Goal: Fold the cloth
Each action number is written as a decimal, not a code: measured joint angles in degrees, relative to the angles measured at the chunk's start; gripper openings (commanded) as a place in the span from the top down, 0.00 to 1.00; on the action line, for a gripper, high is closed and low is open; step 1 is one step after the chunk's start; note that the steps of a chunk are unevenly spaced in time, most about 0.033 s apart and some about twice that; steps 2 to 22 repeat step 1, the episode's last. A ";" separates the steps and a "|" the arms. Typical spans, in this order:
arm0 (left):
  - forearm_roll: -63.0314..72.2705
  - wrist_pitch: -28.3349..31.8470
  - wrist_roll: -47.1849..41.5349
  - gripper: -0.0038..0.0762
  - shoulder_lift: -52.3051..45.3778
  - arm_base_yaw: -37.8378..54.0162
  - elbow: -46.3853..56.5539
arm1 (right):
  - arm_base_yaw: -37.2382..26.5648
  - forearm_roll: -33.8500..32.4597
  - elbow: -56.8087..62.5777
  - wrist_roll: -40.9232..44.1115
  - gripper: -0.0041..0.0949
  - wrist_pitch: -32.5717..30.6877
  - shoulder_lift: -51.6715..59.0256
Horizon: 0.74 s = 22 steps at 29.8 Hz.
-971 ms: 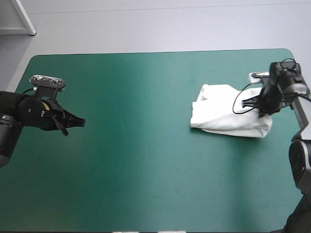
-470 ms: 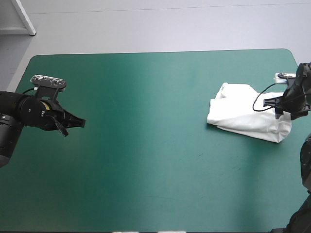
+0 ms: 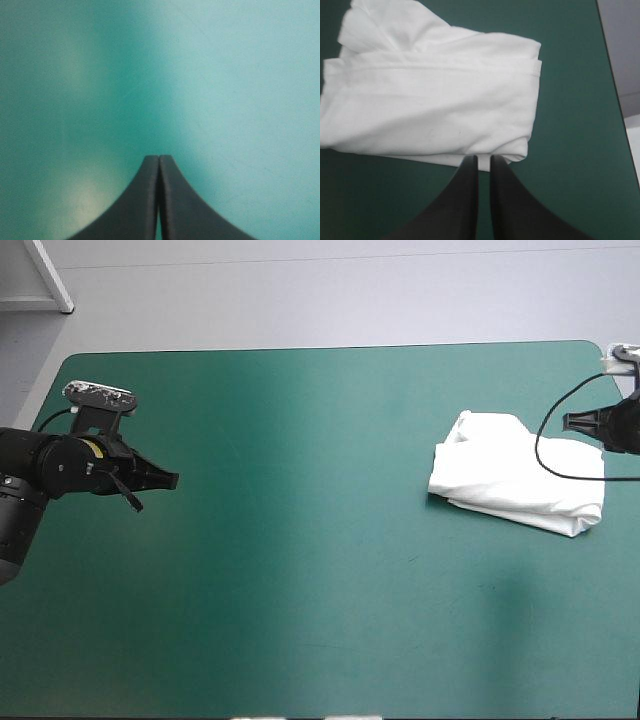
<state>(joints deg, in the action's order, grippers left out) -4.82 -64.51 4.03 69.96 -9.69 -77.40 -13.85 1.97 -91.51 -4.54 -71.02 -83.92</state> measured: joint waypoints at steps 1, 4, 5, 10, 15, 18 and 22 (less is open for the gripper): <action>0.00 1.04 0.00 0.96 -0.07 0.00 0.00 | 0.00 0.57 0.00 0.01 0.98 -0.13 2.32; 0.00 1.04 0.00 0.96 -0.07 0.00 0.00 | 0.00 0.57 0.00 0.01 0.98 -0.13 2.32; 0.00 1.04 0.00 0.96 -0.07 0.00 0.00 | 0.00 0.57 0.00 0.01 0.98 -0.13 2.32; 0.00 1.04 0.00 0.96 -0.07 0.00 0.00 | 0.00 0.57 0.00 0.01 0.98 -0.13 2.32; 0.00 1.04 0.00 0.96 -0.07 0.00 0.00 | 0.00 0.57 0.00 0.01 0.98 -0.13 2.32; 0.00 1.04 0.00 0.96 -0.07 0.00 0.00 | 0.00 0.57 0.00 0.01 0.98 -0.13 2.32; 0.00 1.04 0.00 0.96 -0.07 0.00 0.00 | 0.00 0.57 0.00 0.01 0.98 -0.13 2.32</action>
